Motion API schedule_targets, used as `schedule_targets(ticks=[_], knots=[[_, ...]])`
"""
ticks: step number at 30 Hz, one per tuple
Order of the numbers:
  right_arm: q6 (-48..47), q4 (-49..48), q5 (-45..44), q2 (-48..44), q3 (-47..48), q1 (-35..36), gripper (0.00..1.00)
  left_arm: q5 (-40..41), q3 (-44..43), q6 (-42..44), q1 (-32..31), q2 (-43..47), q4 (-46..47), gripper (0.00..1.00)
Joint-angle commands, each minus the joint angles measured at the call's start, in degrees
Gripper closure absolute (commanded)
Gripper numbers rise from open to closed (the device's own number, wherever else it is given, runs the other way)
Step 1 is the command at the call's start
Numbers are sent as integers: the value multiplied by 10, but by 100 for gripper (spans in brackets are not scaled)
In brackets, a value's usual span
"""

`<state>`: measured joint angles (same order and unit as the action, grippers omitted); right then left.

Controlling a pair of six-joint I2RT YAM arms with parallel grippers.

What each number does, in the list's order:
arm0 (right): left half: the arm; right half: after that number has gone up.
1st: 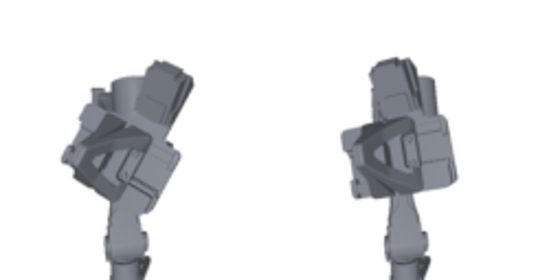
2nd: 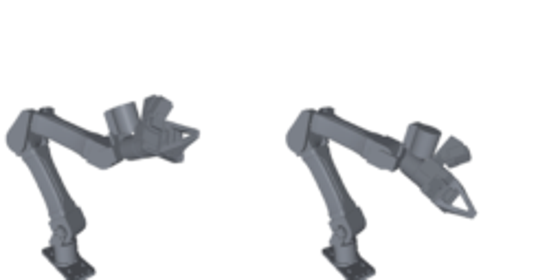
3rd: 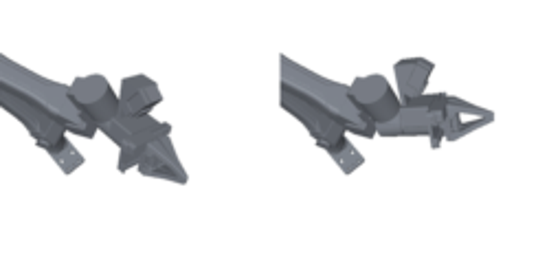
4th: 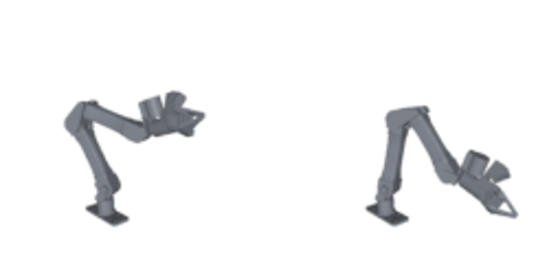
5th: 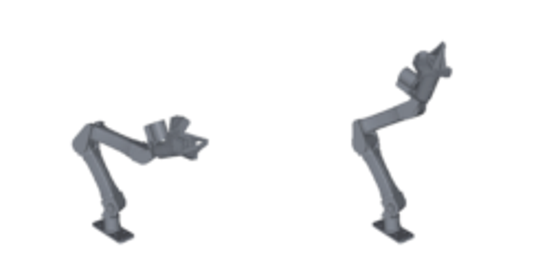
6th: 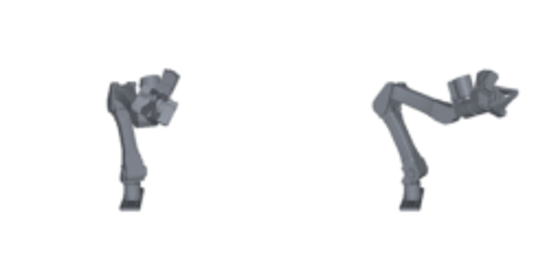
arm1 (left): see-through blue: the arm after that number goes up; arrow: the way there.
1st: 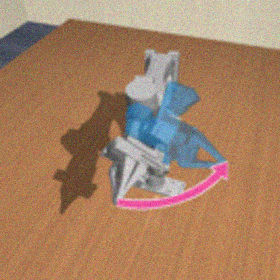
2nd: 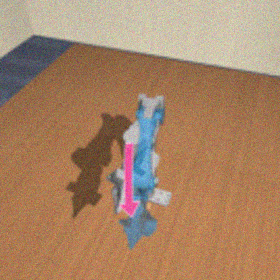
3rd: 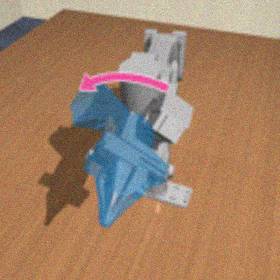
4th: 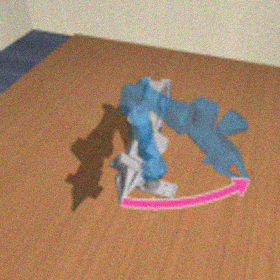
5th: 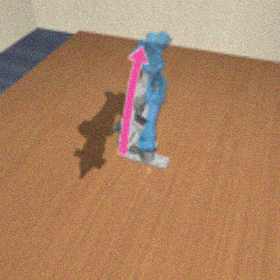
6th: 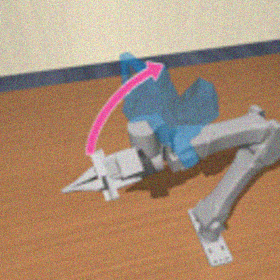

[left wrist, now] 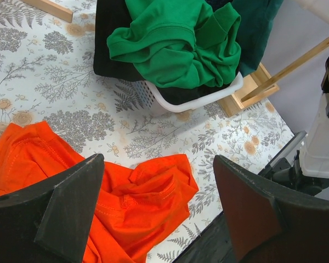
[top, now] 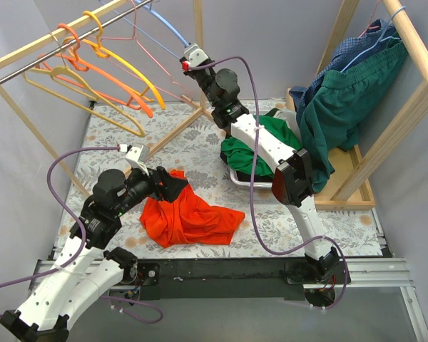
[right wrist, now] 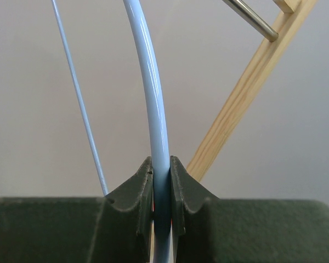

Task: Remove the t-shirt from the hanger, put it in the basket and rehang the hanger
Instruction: Place the hanger at the clothesline.

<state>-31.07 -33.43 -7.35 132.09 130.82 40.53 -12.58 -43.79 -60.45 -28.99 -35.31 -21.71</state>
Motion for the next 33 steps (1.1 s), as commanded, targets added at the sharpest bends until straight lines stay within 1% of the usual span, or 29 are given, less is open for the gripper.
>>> schedule_targets(ticks=[1,13,19,33], knots=[[20,-58,-3,4,31,-10,99,-13,5,5,2,-2,17,20],[36,-58,22,9,50,-12,99,-20,5,7,2,-1,17,19],[28,-50,41,6,52,3,99,-23,3,6,2,2,18,19],[6,-52,37,11,48,35,99,-28,6,4,2,22,12,19]])
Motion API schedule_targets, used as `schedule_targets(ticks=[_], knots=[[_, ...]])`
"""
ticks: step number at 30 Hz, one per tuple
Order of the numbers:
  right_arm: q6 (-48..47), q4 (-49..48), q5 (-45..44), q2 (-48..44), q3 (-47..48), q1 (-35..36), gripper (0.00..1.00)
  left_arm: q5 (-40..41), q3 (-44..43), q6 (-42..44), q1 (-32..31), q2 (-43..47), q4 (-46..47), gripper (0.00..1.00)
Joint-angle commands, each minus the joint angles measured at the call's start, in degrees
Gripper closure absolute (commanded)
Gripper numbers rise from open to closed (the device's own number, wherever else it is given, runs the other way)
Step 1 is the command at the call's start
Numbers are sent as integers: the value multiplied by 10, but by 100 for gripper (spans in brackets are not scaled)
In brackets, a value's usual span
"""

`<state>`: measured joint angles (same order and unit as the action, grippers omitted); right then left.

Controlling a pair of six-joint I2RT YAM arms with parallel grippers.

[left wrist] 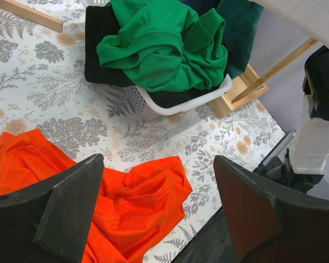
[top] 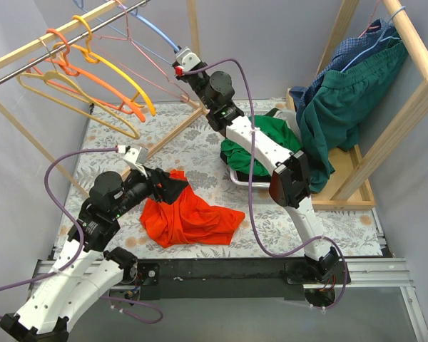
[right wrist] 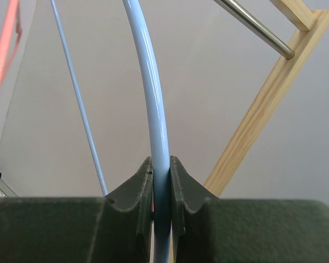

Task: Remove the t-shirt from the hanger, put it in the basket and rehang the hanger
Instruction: Place the hanger at the clothesline.

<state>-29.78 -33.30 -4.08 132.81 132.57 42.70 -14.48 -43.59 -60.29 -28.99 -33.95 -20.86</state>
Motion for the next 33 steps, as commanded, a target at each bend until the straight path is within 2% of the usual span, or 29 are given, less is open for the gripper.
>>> schedule_targets(ticks=[1,22,23,24,27,30,33], knots=[[-9,-53,2,3,30,13,99,-8,4,3,1,8,4,19],[-25,-69,-9,-5,-5,27,98,-11,7,-6,2,31,-3,18],[-24,-71,-11,-6,-10,27,94,-11,6,-6,2,31,-4,18],[-23,-73,-15,-6,-12,27,85,-11,7,-6,2,32,-4,18],[-19,-74,-23,-5,-12,27,67,-11,5,-5,1,31,-5,18],[-18,-75,-26,-7,-7,27,55,-10,5,-4,2,32,-8,18],[-18,-78,-32,-12,-7,27,48,-11,6,-4,2,31,-8,18]])
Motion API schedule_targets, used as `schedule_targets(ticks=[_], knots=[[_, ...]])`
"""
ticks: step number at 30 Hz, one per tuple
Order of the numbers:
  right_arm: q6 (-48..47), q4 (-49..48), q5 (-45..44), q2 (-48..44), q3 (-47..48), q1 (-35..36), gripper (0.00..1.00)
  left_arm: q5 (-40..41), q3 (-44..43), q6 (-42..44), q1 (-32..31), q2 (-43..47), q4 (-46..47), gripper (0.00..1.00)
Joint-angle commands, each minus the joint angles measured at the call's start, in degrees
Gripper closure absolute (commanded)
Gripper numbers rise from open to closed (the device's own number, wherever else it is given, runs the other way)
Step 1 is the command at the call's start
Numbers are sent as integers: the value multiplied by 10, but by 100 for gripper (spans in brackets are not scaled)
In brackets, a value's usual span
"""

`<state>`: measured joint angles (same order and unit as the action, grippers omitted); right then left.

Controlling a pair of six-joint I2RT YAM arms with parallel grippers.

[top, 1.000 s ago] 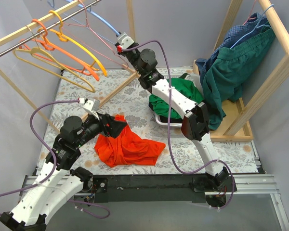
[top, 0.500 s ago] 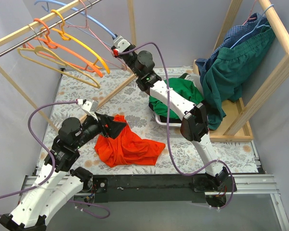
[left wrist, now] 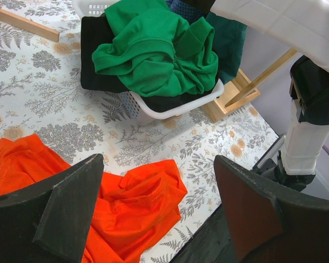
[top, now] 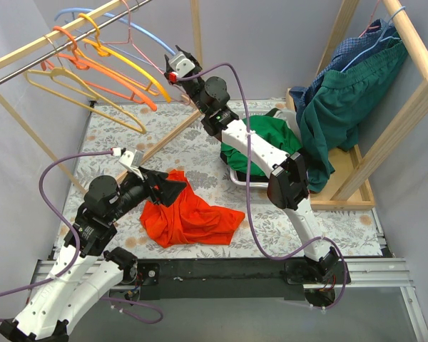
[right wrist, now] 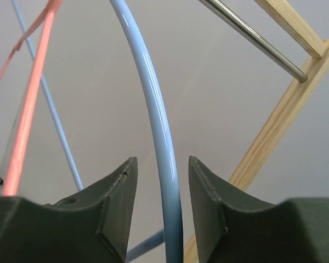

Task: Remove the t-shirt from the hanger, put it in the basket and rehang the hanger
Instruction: Place the hanger at the clothesline, then pick up the T-shirt from the center of the board.

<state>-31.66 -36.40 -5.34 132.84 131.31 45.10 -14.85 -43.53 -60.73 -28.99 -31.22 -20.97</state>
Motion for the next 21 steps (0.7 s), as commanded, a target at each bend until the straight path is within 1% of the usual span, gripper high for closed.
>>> schedule_targets(ticks=[1,5,11,20,21], knots=[[1,-49,-22,-14,3,3,46,-7,6,1,2,4,-6,18],[-5,-60,-30,-34,-20,3,42,-9,7,1,2,5,-6,18],[-12,-103,-56,-77,-86,5,42,-9,7,0,1,7,-6,18],[-39,-140,-83,-110,-126,12,42,-11,6,4,2,12,-9,18],[-39,-148,-88,-116,-145,13,42,-11,6,4,2,13,-9,18]])
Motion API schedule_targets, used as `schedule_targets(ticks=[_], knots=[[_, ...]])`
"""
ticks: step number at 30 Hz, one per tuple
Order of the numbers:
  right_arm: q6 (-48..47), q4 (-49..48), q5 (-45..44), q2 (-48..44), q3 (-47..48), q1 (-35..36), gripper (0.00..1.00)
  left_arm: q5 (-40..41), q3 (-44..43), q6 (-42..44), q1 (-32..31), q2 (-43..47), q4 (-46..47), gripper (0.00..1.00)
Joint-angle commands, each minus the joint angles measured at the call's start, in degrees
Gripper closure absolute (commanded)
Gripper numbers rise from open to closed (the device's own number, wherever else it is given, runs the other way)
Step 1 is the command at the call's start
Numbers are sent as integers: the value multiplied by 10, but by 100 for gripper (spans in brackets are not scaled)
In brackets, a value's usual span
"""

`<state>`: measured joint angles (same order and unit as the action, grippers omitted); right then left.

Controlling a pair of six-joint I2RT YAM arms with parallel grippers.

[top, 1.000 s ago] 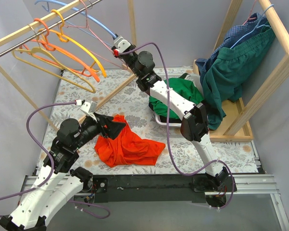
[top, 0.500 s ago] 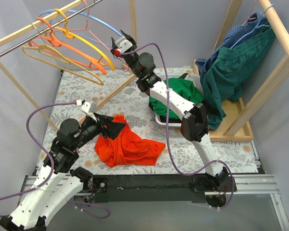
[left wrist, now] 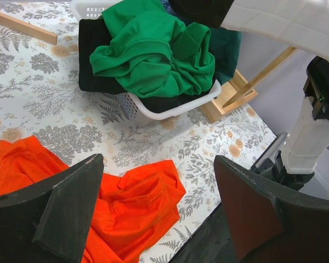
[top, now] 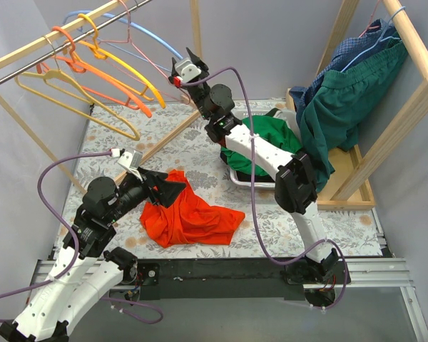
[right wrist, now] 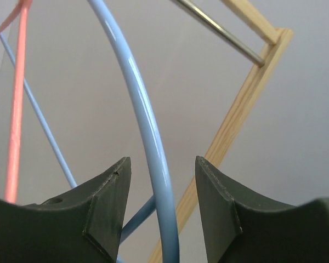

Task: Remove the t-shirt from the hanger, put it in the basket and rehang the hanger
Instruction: Pick up the T-shirt from the center of the board.

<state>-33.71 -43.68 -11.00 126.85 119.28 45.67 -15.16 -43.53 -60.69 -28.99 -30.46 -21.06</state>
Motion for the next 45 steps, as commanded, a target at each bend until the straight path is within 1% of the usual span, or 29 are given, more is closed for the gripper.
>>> schedule_targets(ticks=[1,4,6,8,21,25,27,30,31,36,37,39,40,42,43,44,45], knots=[[-21,-81,-32,-63,-33,7,42,-8,7,5,2,4,-8,18],[-16,-76,-32,-94,-57,7,39,-12,6,5,2,2,-7,18],[-6,-44,-31,-102,-56,7,38,-10,5,6,2,3,-8,18],[-5,-39,-28,-111,-56,7,37,-9,5,7,2,2,-8,18],[-9,-53,-13,-128,-78,13,37,-9,6,5,2,8,-10,18],[-15,-40,-18,-151,-94,18,36,-7,5,6,2,10,-12,18],[-21,-37,-20,-170,-126,21,35,-5,5,7,2,11,-12,18],[-11,-38,-14,-221,-174,23,34,0,2,11,2,11,-14,16],[-6,-41,-12,-249,-212,24,34,1,-1,12,2,10,-14,16],[10,-47,-16,-338,-316,32,32,13,-9,20,2,10,-22,13],[15,-38,-12,-370,-330,34,32,16,-9,20,2,10,-23,12],[30,-15,-3,-403,-373,38,32,19,-9,21,2,9,-25,11],[37,-3,-2,-438,-388,42,32,22,-9,22,2,10,-24,10],[64,63,0,-475,-422,51,32,28,-9,21,2,8,-26,10],[79,99,0,-515,-429,54,32,33,-9,21,2,7,-26,9],[96,168,2,-532,-434,57,32,40,-9,19,2,4,-28,8],[131,204,7,-552,-452,62,32,43,-8,18,1,3,-28,7]])
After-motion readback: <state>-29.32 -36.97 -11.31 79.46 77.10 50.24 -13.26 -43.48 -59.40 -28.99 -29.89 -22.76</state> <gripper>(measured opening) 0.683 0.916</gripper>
